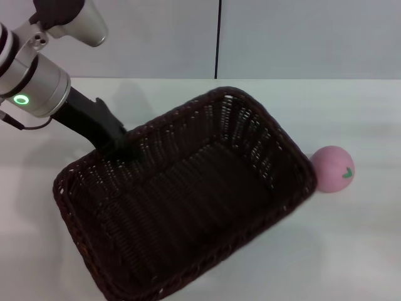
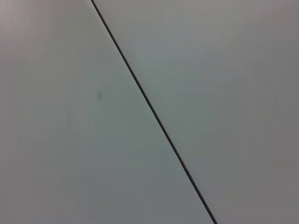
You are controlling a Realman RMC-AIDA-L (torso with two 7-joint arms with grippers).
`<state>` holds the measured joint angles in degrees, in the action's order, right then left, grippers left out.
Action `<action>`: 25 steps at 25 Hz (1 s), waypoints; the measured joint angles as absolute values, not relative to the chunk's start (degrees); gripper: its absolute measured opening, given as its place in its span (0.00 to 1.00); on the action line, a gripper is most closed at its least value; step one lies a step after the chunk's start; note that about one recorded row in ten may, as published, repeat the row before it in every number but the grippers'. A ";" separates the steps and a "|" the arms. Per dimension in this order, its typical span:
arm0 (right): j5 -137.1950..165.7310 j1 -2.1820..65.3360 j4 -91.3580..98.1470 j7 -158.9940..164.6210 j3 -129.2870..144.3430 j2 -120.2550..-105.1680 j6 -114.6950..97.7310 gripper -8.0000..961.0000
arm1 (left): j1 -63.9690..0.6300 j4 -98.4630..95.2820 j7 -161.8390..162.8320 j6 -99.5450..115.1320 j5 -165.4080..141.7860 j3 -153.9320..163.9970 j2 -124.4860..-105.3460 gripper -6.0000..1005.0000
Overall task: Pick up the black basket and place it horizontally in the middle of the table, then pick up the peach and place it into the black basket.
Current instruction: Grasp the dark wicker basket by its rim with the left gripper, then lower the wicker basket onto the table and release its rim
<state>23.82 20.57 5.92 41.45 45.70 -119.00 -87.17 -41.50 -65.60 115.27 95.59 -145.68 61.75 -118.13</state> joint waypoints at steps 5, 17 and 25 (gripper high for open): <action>23.82 20.41 5.86 41.47 45.70 -119.00 -87.14 0.58 | -39.12 -66.63 108.99 95.65 -140.63 58.60 -117.93 0.22; 23.82 20.67 5.88 41.81 45.62 -119.00 -87.09 0.59 | -35.65 -67.12 97.73 99.37 -126.98 46.66 -116.46 0.20; 23.82 20.67 5.89 41.84 45.61 -119.00 -87.09 0.59 | -35.63 -66.56 95.29 104.10 -119.90 43.59 -113.57 0.19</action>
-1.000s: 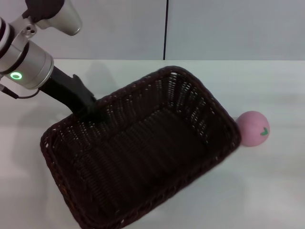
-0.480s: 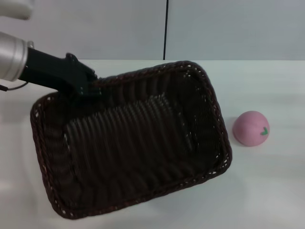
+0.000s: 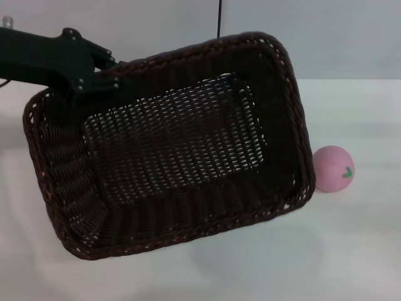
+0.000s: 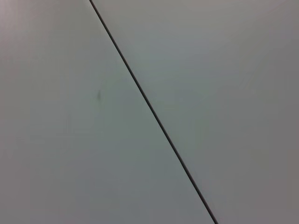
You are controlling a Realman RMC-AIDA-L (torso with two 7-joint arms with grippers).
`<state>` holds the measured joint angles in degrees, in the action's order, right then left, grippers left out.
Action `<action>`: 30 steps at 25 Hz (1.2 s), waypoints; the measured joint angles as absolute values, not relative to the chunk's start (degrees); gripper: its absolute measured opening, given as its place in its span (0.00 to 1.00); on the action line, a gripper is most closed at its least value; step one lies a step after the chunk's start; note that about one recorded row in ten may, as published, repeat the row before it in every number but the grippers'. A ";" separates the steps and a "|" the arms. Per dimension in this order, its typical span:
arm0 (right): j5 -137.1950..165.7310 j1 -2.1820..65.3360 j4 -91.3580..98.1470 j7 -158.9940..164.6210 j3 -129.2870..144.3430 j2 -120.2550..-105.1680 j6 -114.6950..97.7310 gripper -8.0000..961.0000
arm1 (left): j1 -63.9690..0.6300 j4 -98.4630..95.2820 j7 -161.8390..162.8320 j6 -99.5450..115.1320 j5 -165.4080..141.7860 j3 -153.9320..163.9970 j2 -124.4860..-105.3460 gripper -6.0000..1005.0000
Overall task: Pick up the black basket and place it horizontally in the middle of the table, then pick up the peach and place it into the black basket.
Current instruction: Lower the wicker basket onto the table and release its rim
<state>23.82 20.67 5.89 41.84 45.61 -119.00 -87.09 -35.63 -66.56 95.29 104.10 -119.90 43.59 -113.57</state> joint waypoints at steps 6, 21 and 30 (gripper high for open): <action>23.82 20.54 5.07 41.84 45.62 -119.08 -87.54 0.60 | -39.41 -66.62 92.94 108.86 -120.48 44.59 -112.01 0.19; 23.82 19.97 4.00 41.90 45.61 -119.27 -87.72 0.60 | -45.37 -65.03 91.24 108.51 -130.54 50.07 -114.57 0.19; 23.82 19.89 3.55 41.92 45.62 -119.27 -87.72 0.61 | -45.84 -63.02 89.51 105.51 -131.01 50.63 -115.65 0.19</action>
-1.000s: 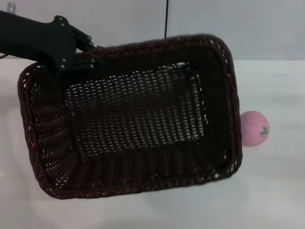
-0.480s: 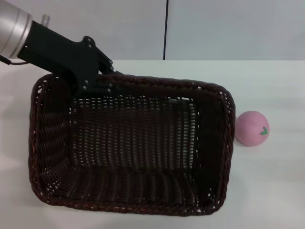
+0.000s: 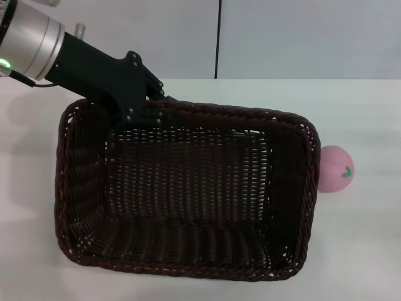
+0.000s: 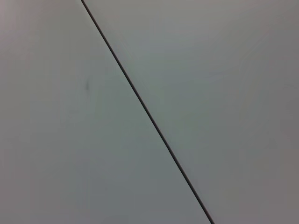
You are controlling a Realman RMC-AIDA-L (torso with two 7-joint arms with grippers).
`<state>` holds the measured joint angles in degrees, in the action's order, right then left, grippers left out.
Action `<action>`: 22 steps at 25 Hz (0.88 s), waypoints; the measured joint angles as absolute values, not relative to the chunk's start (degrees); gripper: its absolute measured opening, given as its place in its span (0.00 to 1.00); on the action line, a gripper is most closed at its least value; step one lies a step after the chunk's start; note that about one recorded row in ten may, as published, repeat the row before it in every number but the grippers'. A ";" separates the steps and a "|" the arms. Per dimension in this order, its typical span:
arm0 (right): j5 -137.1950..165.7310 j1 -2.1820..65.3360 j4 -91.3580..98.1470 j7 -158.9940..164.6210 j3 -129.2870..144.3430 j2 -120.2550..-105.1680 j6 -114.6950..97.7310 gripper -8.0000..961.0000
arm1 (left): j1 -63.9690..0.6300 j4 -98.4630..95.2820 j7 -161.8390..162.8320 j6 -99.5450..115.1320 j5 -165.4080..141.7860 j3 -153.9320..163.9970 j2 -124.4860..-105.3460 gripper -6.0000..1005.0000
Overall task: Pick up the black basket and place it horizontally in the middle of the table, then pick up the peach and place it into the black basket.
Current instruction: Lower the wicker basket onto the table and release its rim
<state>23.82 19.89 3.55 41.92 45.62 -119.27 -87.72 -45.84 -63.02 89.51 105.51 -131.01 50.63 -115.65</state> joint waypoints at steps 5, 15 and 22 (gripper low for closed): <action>23.82 19.77 3.51 41.93 45.62 -119.26 -87.72 0.61 | -46.17 -61.99 89.02 104.10 -130.95 50.63 -115.97 0.19; 23.82 19.78 3.51 41.93 45.62 -119.12 -87.45 0.62 | -47.11 -60.51 88.19 102.24 -130.96 51.07 -116.99 0.19; 23.82 19.78 3.51 41.93 45.62 -119.09 -87.32 0.62 | -47.22 -60.23 87.77 101.14 -130.96 51.38 -117.22 0.19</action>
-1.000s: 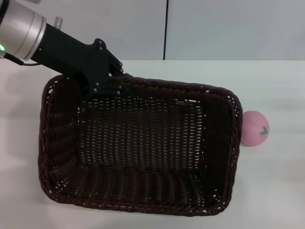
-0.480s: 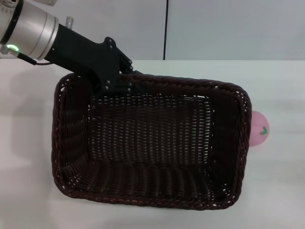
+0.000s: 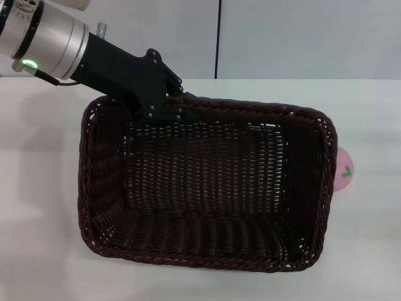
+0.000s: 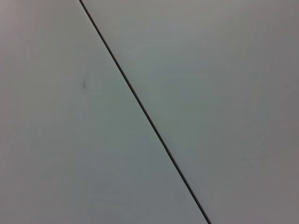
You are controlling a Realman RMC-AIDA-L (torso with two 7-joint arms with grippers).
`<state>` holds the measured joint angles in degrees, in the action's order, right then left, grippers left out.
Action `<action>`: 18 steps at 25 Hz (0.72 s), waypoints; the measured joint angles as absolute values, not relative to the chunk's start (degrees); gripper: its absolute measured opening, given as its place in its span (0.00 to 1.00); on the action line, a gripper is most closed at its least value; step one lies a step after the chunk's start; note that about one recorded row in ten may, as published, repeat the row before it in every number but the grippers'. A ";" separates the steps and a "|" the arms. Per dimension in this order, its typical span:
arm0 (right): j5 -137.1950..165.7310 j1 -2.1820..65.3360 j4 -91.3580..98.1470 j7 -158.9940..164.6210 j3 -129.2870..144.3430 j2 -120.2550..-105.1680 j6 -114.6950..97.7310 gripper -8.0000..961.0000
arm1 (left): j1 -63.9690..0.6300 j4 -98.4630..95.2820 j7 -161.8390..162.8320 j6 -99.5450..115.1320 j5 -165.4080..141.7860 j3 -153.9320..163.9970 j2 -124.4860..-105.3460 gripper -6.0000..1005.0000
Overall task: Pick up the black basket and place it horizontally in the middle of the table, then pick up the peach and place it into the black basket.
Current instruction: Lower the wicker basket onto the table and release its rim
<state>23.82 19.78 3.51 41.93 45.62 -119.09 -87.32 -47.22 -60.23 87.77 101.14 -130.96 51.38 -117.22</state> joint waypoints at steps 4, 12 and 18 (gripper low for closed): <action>23.82 19.71 3.51 41.93 45.62 -119.09 -87.27 0.62 | -47.22 -59.99 87.51 100.99 -130.96 51.45 -117.27 0.19; 23.82 19.60 3.51 41.93 45.62 -119.09 -87.14 0.63 | -47.27 -57.89 86.22 99.52 -130.94 51.50 -117.69 0.19; 23.82 19.60 3.52 41.93 45.62 -119.09 -87.09 0.63 | -47.26 -57.61 85.57 99.14 -130.85 51.84 -117.73 0.19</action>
